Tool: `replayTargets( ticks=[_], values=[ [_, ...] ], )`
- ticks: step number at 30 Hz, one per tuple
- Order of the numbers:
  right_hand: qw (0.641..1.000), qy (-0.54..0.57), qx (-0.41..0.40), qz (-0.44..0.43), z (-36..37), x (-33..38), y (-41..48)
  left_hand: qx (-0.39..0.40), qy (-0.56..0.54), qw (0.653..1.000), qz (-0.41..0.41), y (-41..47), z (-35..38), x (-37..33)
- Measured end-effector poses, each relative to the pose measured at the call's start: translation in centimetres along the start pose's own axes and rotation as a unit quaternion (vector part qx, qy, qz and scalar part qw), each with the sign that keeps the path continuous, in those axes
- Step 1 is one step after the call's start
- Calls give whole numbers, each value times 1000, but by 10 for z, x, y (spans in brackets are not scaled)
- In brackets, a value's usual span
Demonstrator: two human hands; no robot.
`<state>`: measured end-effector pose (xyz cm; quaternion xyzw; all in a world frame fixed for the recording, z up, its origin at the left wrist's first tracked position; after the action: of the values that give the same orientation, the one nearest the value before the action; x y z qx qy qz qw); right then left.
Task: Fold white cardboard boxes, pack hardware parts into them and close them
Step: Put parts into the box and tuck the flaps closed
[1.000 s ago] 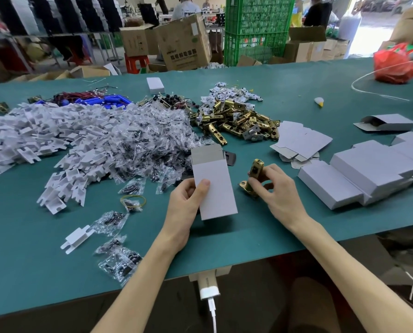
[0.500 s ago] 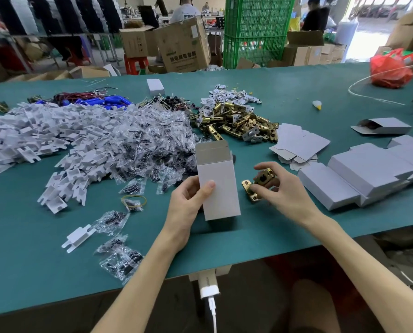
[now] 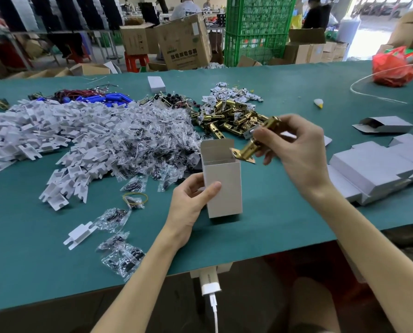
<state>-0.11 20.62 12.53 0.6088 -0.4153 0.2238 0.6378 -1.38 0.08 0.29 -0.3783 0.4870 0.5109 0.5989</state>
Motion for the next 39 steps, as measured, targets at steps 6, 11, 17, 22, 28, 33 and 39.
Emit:
replayTargets(
  ticks=[6, 11, 17, 22, 28, 33, 39],
  values=[
    [980, -177, 75, -54, 36, 35, 14, 32, -16, 999, 13, 0, 2, -2],
    [929, -330, 165, -5, 53, 23, 10, 22, -31, 999, 12, 0, 2, -4],
    [887, -418, 193, -32, 62, 18, -2, 36, -31, 999, 5, 1, 2, -2],
    [863, -445, 236, -33, 67, 18, -10, 35, -34, 999, 7, 0, 2, -2],
    [866, -435, 247, -27, 64, 18, -9, 33, -31, 999, 7, 2, 0, 2],
    [895, -399, 187, -73, 64, 21, -15, 46, -1, 999, 0, 2, 1, 4],
    [843, -456, 228, -171, 123, 31, -38, -12, 75, 997, -9, -5, -3, 2]
  ],
)
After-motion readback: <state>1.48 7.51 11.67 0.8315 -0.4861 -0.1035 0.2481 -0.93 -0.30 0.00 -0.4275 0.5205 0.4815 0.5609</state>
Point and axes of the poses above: each hand's wrist, its own y-axis towards the middle knuckle, its own z-axis out of the palm, x = y × z, the point moved 3 cm from there along y, towards the middle knuckle, and after that the axes turned 4 degrees about -z, right-handed, at the moved point
